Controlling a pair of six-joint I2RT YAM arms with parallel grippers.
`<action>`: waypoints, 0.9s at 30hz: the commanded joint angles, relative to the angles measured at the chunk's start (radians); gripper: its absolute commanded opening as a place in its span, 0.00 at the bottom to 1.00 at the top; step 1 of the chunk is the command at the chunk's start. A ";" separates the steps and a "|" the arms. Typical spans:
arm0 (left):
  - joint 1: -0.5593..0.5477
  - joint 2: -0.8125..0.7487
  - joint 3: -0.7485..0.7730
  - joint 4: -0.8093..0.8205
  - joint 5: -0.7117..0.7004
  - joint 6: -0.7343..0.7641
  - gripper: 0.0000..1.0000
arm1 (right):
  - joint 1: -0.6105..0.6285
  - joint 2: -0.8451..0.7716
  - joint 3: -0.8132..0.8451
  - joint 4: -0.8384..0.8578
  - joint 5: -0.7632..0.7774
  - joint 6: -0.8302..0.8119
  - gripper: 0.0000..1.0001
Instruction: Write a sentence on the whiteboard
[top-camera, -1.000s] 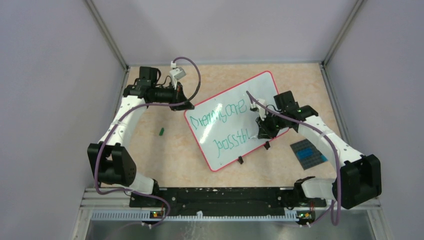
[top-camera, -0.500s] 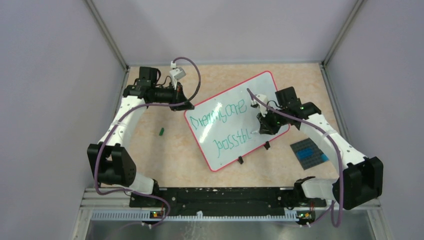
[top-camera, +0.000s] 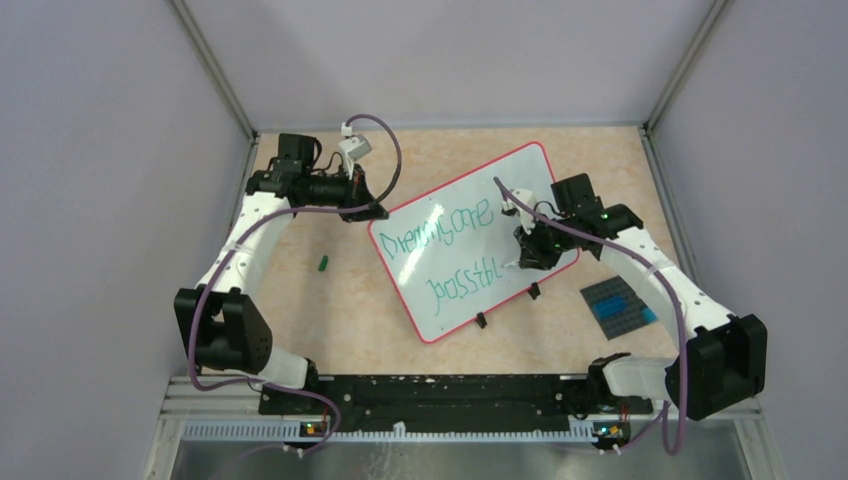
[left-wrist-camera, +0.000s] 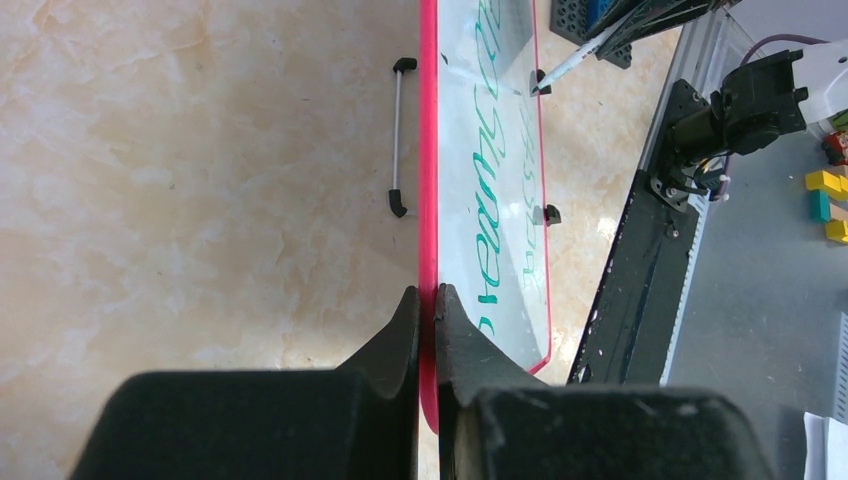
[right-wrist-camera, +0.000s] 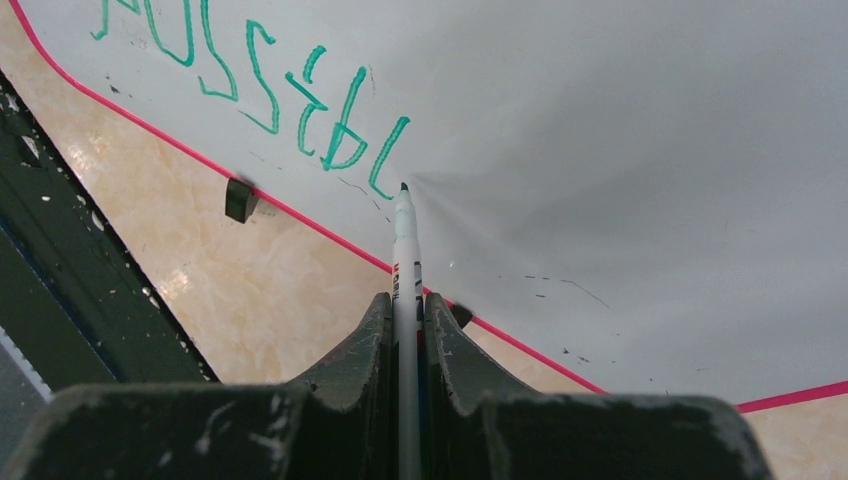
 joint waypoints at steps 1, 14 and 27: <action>-0.027 0.007 -0.047 -0.066 -0.050 0.028 0.00 | -0.012 0.015 -0.001 0.049 -0.015 -0.010 0.00; -0.027 0.011 -0.048 -0.063 -0.054 0.027 0.00 | -0.047 0.026 -0.002 0.055 0.037 -0.031 0.00; -0.027 0.011 -0.047 -0.063 -0.052 0.028 0.00 | -0.067 0.065 0.087 0.052 0.031 -0.031 0.00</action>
